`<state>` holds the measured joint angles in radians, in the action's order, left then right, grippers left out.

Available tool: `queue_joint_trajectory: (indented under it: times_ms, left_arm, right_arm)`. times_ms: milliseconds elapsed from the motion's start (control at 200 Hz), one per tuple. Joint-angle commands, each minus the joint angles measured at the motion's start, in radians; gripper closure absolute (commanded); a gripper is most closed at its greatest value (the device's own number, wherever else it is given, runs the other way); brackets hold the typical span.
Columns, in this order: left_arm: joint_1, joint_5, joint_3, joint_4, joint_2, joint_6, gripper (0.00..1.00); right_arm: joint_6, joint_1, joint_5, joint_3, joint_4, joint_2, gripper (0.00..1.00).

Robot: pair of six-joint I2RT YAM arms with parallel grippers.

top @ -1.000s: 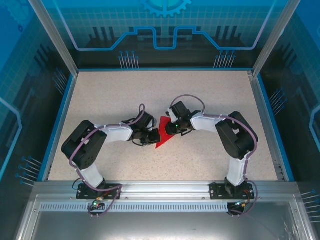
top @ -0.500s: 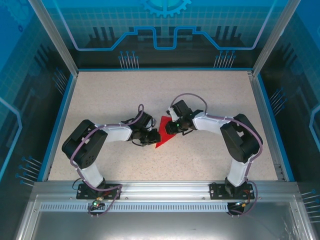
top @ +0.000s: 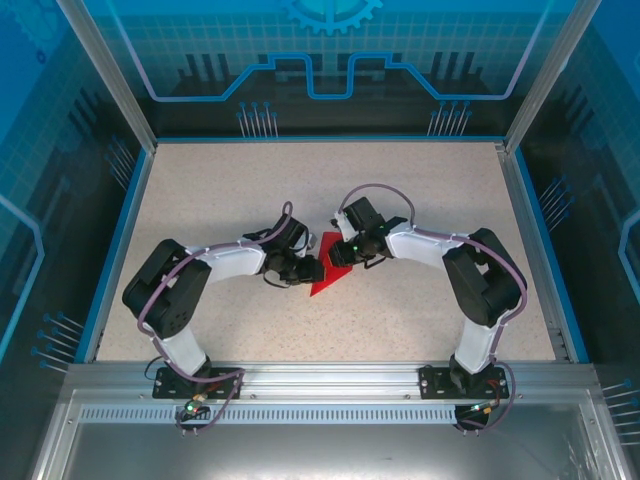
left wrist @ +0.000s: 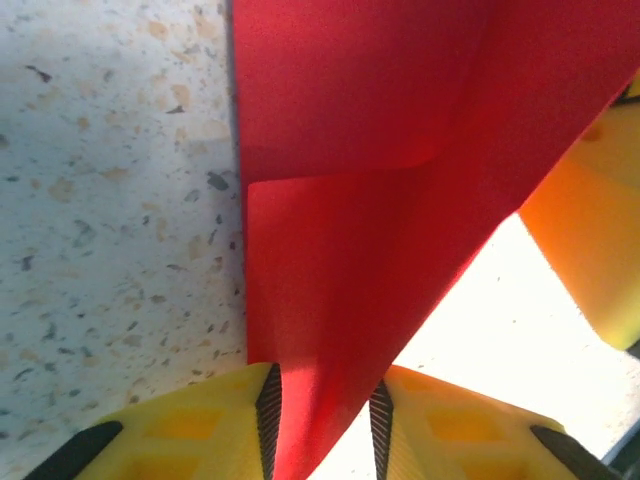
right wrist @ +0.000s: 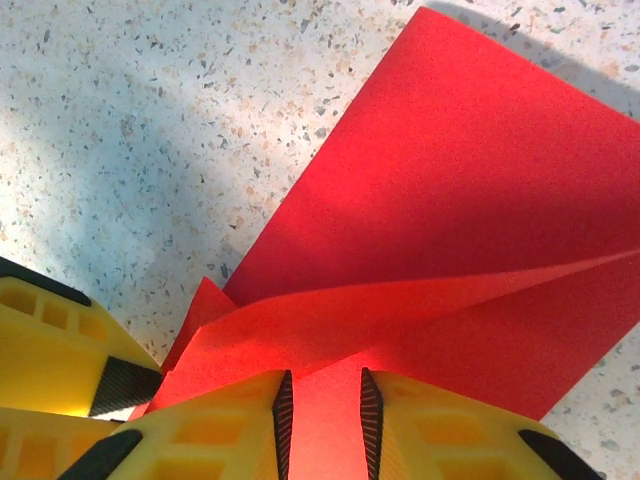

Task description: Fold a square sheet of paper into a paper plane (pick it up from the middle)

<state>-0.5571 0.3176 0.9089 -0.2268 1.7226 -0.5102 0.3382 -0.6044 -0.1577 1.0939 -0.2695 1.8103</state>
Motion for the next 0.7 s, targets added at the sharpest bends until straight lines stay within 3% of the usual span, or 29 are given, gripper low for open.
queue_joint_trajectory:
  times_ms: [0,395,695]
  left_arm:
    - [-0.027,-0.074,0.059,-0.112,-0.027,0.099,0.65]
    - [-0.136,-0.317,0.169,-0.251,0.037,0.196,0.63]
    - [-0.158,-0.334,0.188,-0.255,0.074,0.207,0.64]
  right_arm:
    - [-0.009,-0.009,-0.005,-0.015,-0.015,-0.023,0.73]
    - [0.076,0.063,-0.184,-0.138,0.116,-0.071,0.72]
    - [0.091,0.091,-0.229,-0.168,0.154,-0.071,0.72]
